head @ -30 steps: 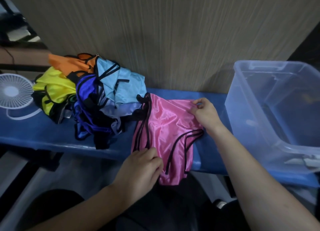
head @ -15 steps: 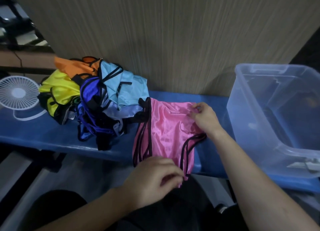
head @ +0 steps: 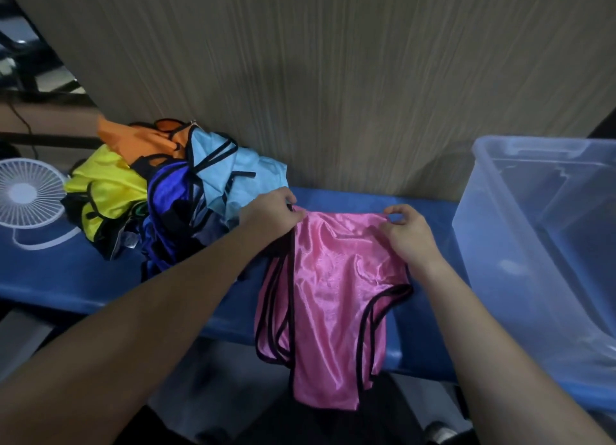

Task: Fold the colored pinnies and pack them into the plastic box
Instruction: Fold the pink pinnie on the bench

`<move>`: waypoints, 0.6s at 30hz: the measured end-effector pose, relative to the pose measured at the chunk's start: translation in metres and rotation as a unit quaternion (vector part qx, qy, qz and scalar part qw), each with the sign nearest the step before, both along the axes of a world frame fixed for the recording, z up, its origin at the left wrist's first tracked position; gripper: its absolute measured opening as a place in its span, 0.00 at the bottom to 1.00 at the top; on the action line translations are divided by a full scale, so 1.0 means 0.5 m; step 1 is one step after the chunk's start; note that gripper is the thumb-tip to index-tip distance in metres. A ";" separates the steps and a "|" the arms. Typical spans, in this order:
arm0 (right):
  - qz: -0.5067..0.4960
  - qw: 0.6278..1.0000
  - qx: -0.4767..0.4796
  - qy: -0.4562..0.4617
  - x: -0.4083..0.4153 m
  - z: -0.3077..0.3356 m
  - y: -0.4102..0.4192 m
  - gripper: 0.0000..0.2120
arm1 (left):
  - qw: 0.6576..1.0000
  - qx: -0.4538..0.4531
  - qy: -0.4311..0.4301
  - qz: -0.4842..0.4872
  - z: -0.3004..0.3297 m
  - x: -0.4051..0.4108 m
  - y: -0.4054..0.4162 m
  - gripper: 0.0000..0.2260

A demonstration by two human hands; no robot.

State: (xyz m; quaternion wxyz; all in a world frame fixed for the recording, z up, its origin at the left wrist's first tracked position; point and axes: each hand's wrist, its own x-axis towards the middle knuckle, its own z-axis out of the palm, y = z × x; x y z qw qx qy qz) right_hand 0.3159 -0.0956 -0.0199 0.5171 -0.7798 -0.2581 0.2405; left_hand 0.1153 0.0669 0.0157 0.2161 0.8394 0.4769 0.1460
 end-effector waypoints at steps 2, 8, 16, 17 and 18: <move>-0.003 1.000 -0.001 0.007 0.004 -0.001 0.001 0.10 | 1.000 -0.013 0.022 -0.016 -0.002 0.005 0.001 0.14; 0.007 1.000 -0.012 0.004 0.002 0.002 0.006 0.11 | 0.991 -0.105 -0.069 -0.048 -0.016 0.016 0.011 0.15; 0.015 0.994 0.037 0.097 -0.007 0.017 0.006 0.17 | 0.984 -0.150 -0.075 -0.053 -0.014 0.027 0.011 0.12; 0.014 0.991 0.050 0.124 -0.007 0.019 0.007 0.17 | 0.990 -0.121 -0.058 -0.051 -0.014 0.027 0.013 0.13; 0.009 0.986 0.061 0.154 -0.005 0.019 0.008 0.17 | 0.993 -0.099 -0.050 -0.044 -0.015 0.027 0.013 0.13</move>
